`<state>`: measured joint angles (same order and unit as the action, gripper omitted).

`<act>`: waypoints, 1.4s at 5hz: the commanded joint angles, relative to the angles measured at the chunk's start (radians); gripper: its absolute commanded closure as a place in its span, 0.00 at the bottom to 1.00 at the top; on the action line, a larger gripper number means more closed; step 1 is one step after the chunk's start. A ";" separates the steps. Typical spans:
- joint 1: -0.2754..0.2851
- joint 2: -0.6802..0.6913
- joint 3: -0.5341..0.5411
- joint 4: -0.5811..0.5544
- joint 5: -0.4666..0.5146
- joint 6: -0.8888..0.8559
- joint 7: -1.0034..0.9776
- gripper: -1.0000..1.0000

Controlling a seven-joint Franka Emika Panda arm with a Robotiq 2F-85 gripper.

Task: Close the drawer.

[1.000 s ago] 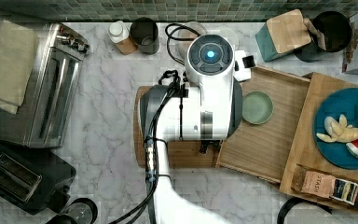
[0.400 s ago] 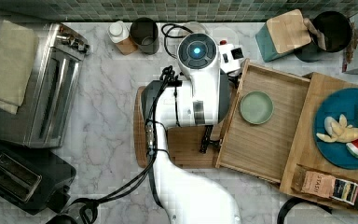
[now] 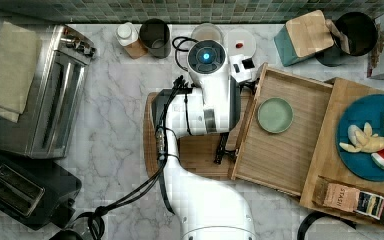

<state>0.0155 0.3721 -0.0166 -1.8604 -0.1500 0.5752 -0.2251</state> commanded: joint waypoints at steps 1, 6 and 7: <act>0.005 0.036 0.017 0.082 -0.042 -0.063 -0.035 1.00; -0.071 -0.073 -0.028 -0.099 -0.091 0.032 -0.164 1.00; -0.123 -0.073 -0.042 -0.130 -0.056 0.058 -0.242 1.00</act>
<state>-0.0290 0.3696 -0.0134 -1.9473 -0.2153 0.6299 -0.4097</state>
